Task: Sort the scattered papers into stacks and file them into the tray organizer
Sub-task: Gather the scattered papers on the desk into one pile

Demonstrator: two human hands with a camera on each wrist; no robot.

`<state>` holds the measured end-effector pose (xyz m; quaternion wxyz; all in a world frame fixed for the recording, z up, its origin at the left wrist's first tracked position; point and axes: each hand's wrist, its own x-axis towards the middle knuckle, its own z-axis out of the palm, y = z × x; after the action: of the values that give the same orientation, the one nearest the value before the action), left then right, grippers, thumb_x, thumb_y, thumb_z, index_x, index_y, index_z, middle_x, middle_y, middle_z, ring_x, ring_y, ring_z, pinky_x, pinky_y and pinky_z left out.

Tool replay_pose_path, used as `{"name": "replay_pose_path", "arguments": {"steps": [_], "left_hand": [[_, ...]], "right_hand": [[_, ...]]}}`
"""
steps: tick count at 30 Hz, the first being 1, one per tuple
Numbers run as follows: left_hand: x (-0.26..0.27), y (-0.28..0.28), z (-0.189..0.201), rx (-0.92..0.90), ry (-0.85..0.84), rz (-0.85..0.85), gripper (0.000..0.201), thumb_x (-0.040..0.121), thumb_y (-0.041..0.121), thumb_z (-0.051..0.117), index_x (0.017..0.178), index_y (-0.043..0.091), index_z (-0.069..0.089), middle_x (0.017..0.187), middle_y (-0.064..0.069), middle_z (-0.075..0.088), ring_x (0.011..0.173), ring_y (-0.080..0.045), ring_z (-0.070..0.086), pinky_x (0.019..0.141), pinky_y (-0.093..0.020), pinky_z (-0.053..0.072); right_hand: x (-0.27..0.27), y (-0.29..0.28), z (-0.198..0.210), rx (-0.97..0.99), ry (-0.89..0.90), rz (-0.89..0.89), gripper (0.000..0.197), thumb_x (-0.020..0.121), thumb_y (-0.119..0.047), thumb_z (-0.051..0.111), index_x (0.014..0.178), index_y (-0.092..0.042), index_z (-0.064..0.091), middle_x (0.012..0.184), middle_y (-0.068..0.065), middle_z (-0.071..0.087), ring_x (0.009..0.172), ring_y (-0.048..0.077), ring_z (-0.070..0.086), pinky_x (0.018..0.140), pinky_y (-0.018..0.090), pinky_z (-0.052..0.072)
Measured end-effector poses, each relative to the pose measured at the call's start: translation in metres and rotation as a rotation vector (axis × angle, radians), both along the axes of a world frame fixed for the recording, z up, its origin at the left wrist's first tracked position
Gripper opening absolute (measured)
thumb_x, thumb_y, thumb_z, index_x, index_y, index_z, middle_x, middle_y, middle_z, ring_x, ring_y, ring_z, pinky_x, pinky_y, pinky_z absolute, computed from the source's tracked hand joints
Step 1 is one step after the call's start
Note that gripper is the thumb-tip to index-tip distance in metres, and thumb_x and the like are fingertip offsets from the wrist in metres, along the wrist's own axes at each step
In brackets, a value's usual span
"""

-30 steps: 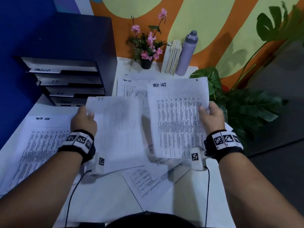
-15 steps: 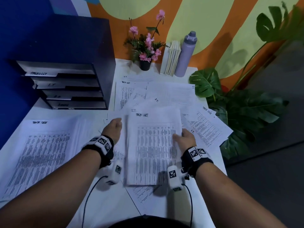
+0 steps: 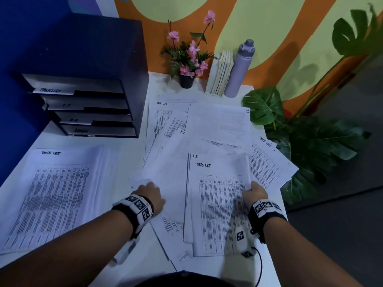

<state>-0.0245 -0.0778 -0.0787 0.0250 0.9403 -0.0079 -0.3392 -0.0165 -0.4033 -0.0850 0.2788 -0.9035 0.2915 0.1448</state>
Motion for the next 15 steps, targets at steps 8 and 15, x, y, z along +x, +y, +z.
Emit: {"name": "replay_pose_path", "arguments": {"steps": [8,15], "left_hand": [[0.022,0.033,-0.003,-0.141,-0.175,0.386,0.075,0.077,0.038,0.070,0.139,0.015,0.035,0.134,-0.016,0.035,0.117,-0.035,0.049,0.096,-0.041,0.048],[0.016,0.024,-0.017,-0.395,-0.069,0.467,0.063,0.086,0.010,0.052,0.144,0.012,0.029,0.122,-0.010,0.053,0.104,-0.025,0.055,0.087,-0.027,0.047]], "right_hand": [[0.014,0.034,0.014,0.357,-0.109,-0.145,0.011,0.091,-0.012,0.059,0.098,-0.006,0.064,0.083,0.012,0.063,0.070,0.023,0.057,0.068,0.030,0.049],[0.011,0.083,0.007,0.434,-0.101,-0.106,0.011,0.093,-0.014,0.054,0.101,-0.008,0.057,0.084,0.008,0.060,0.075,0.025,0.058,0.063,0.028,0.046]]}}
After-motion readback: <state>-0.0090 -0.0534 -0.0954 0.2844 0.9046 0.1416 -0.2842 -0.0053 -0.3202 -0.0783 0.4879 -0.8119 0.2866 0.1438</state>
